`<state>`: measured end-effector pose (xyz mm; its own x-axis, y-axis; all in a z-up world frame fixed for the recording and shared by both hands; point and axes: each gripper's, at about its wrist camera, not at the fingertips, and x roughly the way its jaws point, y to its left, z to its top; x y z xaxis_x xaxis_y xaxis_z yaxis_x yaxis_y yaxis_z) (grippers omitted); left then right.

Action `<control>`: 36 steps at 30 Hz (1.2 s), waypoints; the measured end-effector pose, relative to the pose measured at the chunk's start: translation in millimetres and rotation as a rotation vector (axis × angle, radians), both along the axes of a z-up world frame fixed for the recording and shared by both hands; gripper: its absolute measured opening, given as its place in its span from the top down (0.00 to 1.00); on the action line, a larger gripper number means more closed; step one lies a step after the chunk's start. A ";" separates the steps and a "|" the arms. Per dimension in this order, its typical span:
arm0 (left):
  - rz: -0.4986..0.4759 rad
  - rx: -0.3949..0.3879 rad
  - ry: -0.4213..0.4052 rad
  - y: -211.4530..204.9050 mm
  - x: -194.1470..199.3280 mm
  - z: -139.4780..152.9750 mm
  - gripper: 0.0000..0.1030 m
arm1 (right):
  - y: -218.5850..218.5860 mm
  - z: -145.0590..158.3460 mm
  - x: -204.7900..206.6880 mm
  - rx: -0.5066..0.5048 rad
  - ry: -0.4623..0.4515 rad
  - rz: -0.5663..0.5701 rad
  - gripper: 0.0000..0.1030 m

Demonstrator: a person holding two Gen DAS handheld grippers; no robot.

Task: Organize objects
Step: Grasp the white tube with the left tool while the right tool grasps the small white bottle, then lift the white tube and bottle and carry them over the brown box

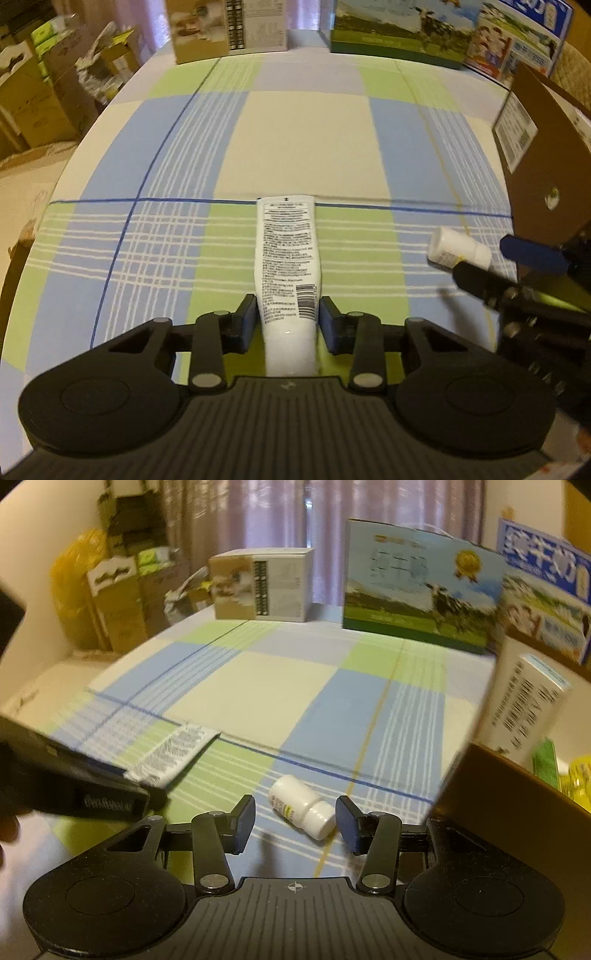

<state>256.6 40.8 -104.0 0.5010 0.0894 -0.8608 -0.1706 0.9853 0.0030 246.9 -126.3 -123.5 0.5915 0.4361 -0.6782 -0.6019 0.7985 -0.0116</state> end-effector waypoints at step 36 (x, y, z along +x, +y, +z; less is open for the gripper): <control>0.009 0.019 0.000 -4.8 -15.8 0.0 0.70 | -0.8 -10.7 1.3 -0.065 0.169 -0.015 0.77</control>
<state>240.8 36.0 -104.0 0.5001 0.1099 -0.8590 -0.1792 0.9836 0.0215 248.2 -127.1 -134.2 0.4731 0.3799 -0.7949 -0.5877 0.8082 0.0365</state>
